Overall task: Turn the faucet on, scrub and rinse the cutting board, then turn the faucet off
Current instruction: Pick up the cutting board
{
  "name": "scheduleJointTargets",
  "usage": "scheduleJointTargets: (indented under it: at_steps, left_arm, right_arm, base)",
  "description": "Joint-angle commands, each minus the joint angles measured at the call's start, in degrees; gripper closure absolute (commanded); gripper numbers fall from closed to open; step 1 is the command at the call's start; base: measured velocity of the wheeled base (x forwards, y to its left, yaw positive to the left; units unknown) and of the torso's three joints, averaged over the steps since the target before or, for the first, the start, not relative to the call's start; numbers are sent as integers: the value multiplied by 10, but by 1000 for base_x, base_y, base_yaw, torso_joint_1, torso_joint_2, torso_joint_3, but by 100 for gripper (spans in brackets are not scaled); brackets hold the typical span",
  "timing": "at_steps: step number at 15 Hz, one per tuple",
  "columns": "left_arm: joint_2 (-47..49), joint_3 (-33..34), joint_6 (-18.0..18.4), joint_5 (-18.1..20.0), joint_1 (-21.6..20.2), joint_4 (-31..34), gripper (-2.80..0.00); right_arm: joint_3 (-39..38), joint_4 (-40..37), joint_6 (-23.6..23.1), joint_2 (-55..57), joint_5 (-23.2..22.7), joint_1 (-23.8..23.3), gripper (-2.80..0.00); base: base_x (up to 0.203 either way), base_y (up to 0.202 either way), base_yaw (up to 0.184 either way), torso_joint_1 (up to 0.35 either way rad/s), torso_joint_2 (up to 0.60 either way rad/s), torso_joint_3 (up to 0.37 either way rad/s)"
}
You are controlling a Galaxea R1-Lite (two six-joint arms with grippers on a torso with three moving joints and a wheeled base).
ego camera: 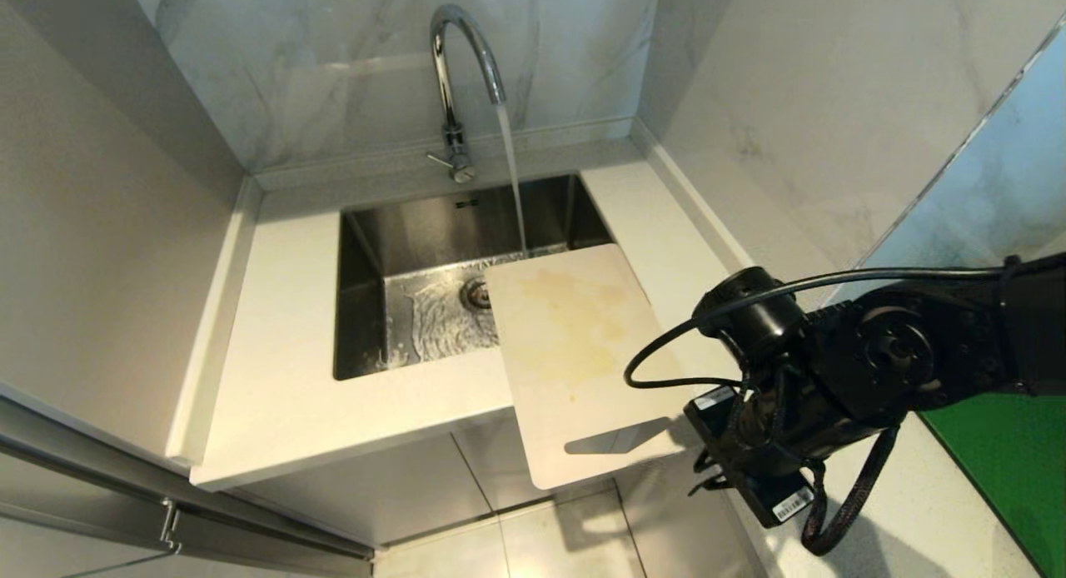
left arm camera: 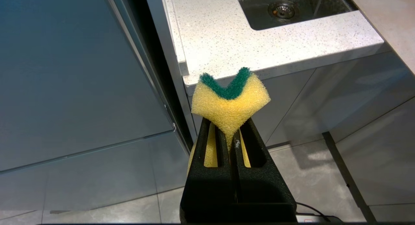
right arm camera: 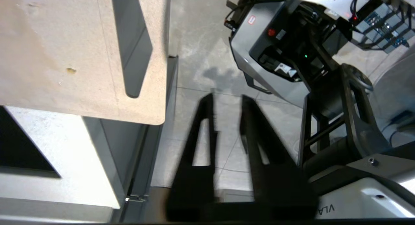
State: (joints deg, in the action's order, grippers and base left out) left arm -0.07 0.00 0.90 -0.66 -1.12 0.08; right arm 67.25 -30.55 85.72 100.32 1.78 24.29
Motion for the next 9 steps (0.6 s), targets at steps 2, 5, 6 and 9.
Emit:
scheduleJointTargets:
  at_steps: [2, 5, 6, 9]
  left_arm:
    - [-2, 1, 0, 0, 0, 0, 0]
    - [-2, 1, 0, 0, 0, 0, 0]
    - [-2, 1, 0, 0, 0, 0, 0]
    - [-2, 0, 0, 0, 0, 0, 0]
  right_arm:
    - [20, -5, 11, 45, 1, 3, -280]
    - [59, -39, 19, 72, 1, 4, -280]
    - [73, -48, 23, 83, 1, 10, -280]
    - [111, -65, 29, 124, 1, 27, -280]
  base:
    - [0, 0, 0, 0, 0, 0]
    - [0, 0, 0, 0, 0, 0]
    - [0, 0, 0, 0, 0, 0]
    - [0, 0, 0, 0, 0, 0]
